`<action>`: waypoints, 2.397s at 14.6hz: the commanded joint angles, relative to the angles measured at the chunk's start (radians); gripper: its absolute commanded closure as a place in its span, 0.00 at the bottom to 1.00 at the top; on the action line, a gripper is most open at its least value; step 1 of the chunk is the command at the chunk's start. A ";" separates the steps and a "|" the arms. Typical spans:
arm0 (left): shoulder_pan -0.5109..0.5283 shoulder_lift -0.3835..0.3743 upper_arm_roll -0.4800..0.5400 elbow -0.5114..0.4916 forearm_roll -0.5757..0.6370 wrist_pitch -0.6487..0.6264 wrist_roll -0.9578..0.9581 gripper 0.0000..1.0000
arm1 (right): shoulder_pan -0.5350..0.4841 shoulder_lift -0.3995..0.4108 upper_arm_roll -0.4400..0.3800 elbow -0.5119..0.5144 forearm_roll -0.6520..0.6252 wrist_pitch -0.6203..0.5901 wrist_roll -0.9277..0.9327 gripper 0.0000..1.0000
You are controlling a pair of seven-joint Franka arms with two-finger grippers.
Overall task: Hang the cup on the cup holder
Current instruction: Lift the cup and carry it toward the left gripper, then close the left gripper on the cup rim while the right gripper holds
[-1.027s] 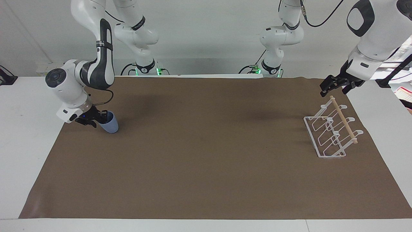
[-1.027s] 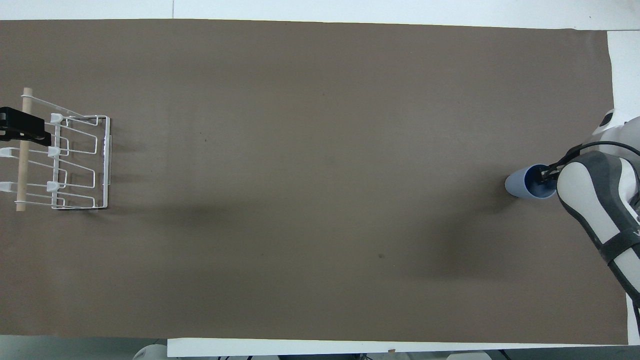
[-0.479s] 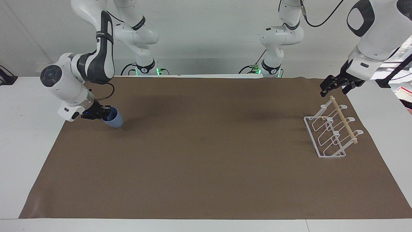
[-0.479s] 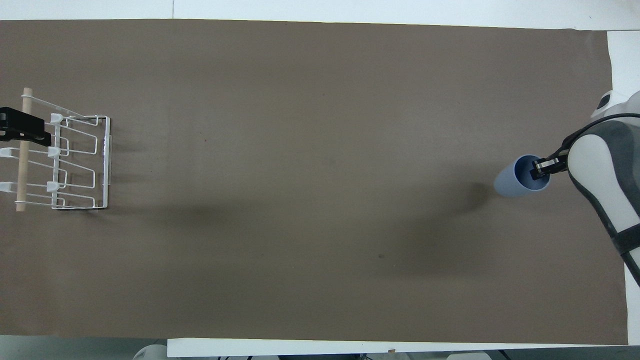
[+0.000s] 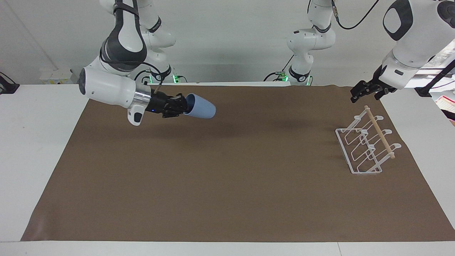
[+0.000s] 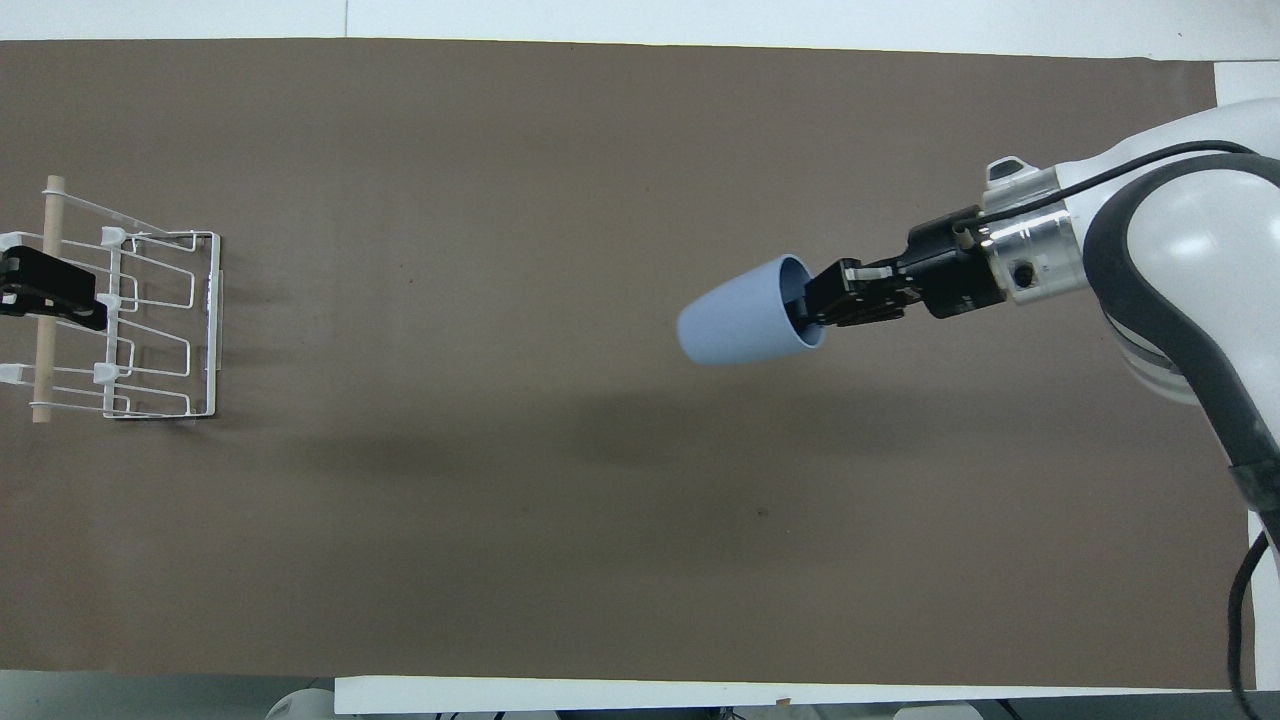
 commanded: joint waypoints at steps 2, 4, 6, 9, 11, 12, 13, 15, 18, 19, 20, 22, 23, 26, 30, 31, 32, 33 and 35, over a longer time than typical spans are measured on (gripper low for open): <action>-0.021 -0.040 -0.036 -0.027 0.001 -0.019 -0.047 0.00 | 0.085 -0.004 -0.004 -0.015 0.218 0.060 0.196 1.00; -0.027 -0.037 -0.039 -0.018 -0.136 -0.011 -0.282 0.00 | 0.128 -0.010 -0.004 -0.027 0.285 0.094 0.246 1.00; -0.044 -0.025 -0.050 0.014 -0.230 0.018 -0.511 0.00 | 0.163 -0.014 -0.004 -0.035 0.313 0.118 0.258 1.00; -0.113 -0.022 -0.056 0.048 -0.311 0.033 -0.844 0.00 | 0.201 -0.014 -0.004 -0.038 0.338 0.155 0.311 1.00; -0.137 -0.020 -0.059 0.055 -0.371 0.061 -1.095 0.00 | 0.231 -0.016 -0.003 -0.044 0.343 0.184 0.332 1.00; -0.172 -0.020 -0.059 0.054 -0.380 0.088 -1.259 0.00 | 0.252 -0.016 -0.003 -0.044 0.362 0.205 0.335 1.00; -0.211 -0.020 -0.059 0.051 -0.382 0.117 -1.414 0.00 | 0.258 -0.016 -0.003 -0.044 0.385 0.224 0.339 1.00; -0.245 -0.022 -0.061 0.045 -0.385 0.159 -1.673 0.00 | 0.258 -0.016 -0.003 -0.045 0.390 0.226 0.344 1.00; -0.274 -0.023 -0.062 0.039 -0.449 0.174 -1.875 0.00 | 0.258 -0.016 -0.003 -0.053 0.390 0.229 0.345 1.00; -0.291 -0.027 -0.062 0.031 -0.462 0.176 -1.909 0.00 | 0.258 -0.017 -0.003 -0.056 0.390 0.229 0.347 1.00; -0.309 -0.031 -0.062 0.023 -0.462 0.181 -1.947 0.00 | 0.258 -0.019 -0.003 -0.058 0.390 0.224 0.347 1.00; -0.347 -0.034 -0.062 0.014 -0.466 0.210 -1.952 0.00 | 0.258 -0.019 -0.003 -0.058 0.390 0.226 0.347 1.00; -0.352 -0.034 -0.062 0.002 -0.470 0.255 -1.954 0.00 | 0.258 -0.019 -0.003 -0.059 0.390 0.229 0.347 1.00; -0.377 -0.036 -0.062 -0.036 -0.470 0.300 -1.952 0.00 | 0.258 -0.019 -0.003 -0.059 0.390 0.229 0.347 1.00; -0.383 -0.020 -0.062 -0.061 -0.470 0.385 -1.954 0.00 | 0.258 -0.022 -0.004 -0.067 0.390 0.229 0.347 1.00; -0.387 -0.019 -0.062 -0.061 -0.468 0.404 -1.951 0.00 | 0.258 -0.024 -0.003 -0.068 0.390 0.229 0.347 1.00; -0.403 -0.013 -0.061 -0.061 -0.463 0.426 -1.949 0.01 | 0.258 -0.024 -0.003 -0.068 0.390 0.229 0.347 1.00; -0.410 -0.013 -0.061 -0.061 -0.460 0.429 -1.949 0.17 | 0.258 -0.024 -0.003 -0.068 0.390 0.229 0.347 1.00; -0.435 -0.014 -0.062 -0.063 -0.450 0.431 -1.919 0.88 | 0.258 -0.024 -0.004 -0.068 0.390 0.227 0.347 1.00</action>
